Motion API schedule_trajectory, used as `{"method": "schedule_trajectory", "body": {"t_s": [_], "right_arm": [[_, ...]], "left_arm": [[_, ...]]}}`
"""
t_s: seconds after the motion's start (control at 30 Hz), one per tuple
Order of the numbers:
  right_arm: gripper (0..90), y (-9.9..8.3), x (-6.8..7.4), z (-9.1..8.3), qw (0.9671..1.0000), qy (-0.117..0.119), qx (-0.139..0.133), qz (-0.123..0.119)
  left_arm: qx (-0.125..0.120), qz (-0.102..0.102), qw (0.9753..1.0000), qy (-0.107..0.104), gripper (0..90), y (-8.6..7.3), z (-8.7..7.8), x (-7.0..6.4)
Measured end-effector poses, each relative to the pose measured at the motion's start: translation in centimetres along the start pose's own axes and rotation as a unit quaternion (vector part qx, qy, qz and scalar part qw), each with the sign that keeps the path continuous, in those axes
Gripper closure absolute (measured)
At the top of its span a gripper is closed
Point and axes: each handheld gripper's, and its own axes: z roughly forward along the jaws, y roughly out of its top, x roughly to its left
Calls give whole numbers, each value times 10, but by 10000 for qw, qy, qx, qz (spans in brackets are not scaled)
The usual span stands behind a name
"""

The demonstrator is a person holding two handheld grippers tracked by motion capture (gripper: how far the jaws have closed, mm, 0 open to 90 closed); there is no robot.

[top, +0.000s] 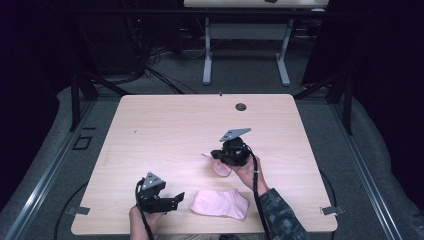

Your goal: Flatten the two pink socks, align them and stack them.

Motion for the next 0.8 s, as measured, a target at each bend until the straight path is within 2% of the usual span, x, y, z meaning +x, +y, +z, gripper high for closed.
{"method": "schedule_trajectory", "body": {"t_s": [0.13,0.2,0.3,0.4,0.47,0.53,0.57,0.6,0.67,0.7,0.73,0.8], "right_arm": [[882,7,0,-17,9997,79,-241,25],[882,9,0,-24,9994,125,-317,16],[882,11,2,-32,9990,165,-412,-10],[882,13,3,-40,9984,220,-513,-12],[882,15,4,-45,9978,269,-601,-5],[882,17,6,-50,9973,308,-661,-27],[882,18,6,-52,9971,317,-687,-45],[882,19,7,-53,9969,342,-710,-59],[882,20,8,-56,9967,346,-732,-105],[882,20,8,-57,9966,352,-740,-121],[882,19,8,-58,9963,383,-755,-126],[882,18,7,-60,9962,395,-769,-142]], "left_arm": [[-65,178,9996,-218,162,23,14,-6],[-117,246,9989,-392,168,34,23,-8],[-193,256,9972,-679,179,47,37,-11],[-239,121,9949,-973,205,56,54,-9],[-287,6,9908,-1320,231,61,64,-6],[-386,-70,9866,-1584,267,65,72,-5],[-416,-110,9837,-1745,291,67,77,-5],[-451,-127,9828,-1788,299,69,81,-4],[-477,-162,9802,-1914,460,71,88,-4],[-467,-111,9812,-1871,525,72,90,-5],[-446,-44,9822,-1824,631,73,92,-6],[-458,117,9831,-1767,776,76,94,-8]]}}
